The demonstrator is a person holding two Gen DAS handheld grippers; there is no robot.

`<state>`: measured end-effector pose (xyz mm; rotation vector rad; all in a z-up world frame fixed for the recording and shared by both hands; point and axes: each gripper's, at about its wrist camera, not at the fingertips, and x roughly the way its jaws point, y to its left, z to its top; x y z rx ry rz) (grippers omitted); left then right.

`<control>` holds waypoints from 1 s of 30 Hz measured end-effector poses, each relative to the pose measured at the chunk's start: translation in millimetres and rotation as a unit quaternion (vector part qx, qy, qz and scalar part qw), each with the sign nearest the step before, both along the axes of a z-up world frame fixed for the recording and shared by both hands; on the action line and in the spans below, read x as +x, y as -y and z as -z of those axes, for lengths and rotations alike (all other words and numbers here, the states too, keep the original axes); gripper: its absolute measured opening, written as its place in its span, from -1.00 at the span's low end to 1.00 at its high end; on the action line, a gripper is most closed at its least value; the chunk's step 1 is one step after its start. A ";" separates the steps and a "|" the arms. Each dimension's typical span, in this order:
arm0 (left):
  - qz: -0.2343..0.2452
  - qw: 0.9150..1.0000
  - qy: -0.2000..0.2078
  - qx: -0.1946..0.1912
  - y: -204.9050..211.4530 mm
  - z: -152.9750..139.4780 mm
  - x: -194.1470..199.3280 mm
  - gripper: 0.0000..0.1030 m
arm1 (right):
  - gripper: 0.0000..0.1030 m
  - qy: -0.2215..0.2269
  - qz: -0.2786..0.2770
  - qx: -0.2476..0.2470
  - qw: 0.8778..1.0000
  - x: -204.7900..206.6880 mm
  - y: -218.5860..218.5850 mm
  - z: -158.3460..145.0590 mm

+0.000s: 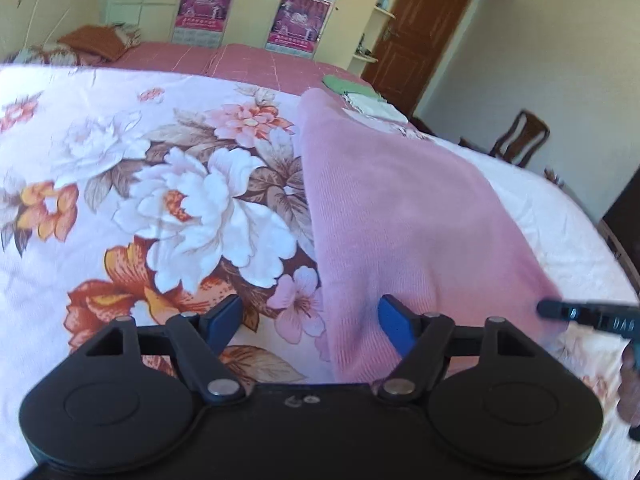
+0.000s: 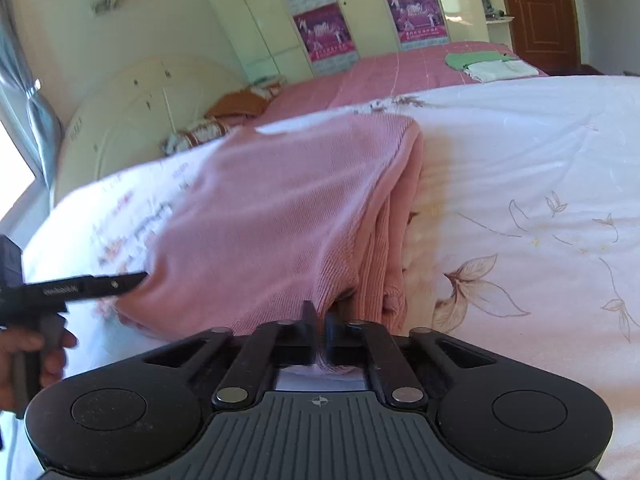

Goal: Fold small clothes

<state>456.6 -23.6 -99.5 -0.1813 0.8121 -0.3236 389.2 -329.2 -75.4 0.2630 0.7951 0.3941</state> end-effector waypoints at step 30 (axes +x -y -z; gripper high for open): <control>-0.014 1.000 0.024 0.001 5.1 -23.7 43.9 0.56 | -0.28 0.014 0.071 0.017 0.997 32.0 33.5 -3.5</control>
